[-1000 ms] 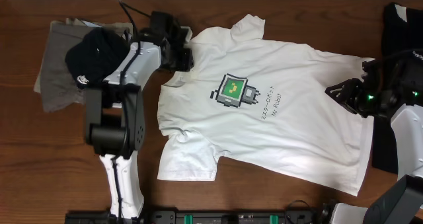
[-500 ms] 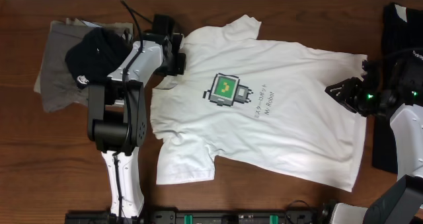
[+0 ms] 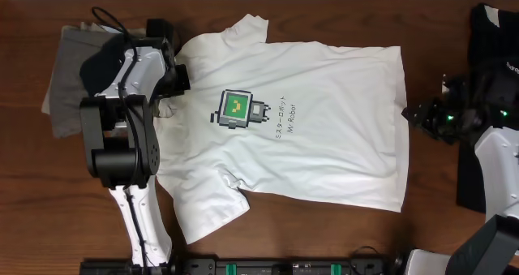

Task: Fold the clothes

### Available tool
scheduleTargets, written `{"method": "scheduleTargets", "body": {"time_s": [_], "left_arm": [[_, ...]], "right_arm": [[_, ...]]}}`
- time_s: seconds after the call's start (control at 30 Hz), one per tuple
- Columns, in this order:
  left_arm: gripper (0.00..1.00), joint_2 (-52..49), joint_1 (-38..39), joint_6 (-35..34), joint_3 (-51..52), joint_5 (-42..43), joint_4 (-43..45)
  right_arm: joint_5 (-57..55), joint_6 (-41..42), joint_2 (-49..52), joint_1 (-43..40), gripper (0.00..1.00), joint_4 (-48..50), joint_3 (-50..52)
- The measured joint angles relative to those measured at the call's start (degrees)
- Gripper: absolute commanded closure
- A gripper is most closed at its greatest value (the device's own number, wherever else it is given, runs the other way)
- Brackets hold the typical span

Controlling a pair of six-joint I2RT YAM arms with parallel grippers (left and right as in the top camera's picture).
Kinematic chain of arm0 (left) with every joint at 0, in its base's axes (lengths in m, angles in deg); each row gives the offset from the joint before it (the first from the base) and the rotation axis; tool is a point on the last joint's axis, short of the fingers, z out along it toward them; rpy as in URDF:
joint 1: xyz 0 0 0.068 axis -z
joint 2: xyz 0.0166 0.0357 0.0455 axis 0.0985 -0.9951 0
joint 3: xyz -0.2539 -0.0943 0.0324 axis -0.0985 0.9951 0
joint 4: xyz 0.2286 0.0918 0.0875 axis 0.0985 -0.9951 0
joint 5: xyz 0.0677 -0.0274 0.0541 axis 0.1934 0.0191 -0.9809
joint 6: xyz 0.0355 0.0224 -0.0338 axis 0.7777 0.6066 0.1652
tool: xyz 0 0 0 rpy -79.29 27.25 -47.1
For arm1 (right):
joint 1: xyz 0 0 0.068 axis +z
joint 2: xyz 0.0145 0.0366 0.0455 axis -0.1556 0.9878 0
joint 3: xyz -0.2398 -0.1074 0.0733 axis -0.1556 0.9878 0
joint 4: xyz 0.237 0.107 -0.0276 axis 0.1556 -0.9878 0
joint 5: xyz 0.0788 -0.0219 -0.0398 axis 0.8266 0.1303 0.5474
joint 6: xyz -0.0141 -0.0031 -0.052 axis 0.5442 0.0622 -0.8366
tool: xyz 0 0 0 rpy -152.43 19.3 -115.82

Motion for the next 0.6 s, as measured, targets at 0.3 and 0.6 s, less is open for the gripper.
{"method": "scheduleTargets", "body": {"time_s": [0.3,0.6], "left_arm": [[0.34,10.0,4.6,1.2,1.7,0.1,-0.6],[0.30,27.7,4.8,1.1,1.7,0.0,-3.7]], "right_arm": [[-5.3,0.1,5.2,3.9,0.75,1.6,0.0],[-6.4,4.3,18.7,5.9,0.99,17.5,0.0]]}}
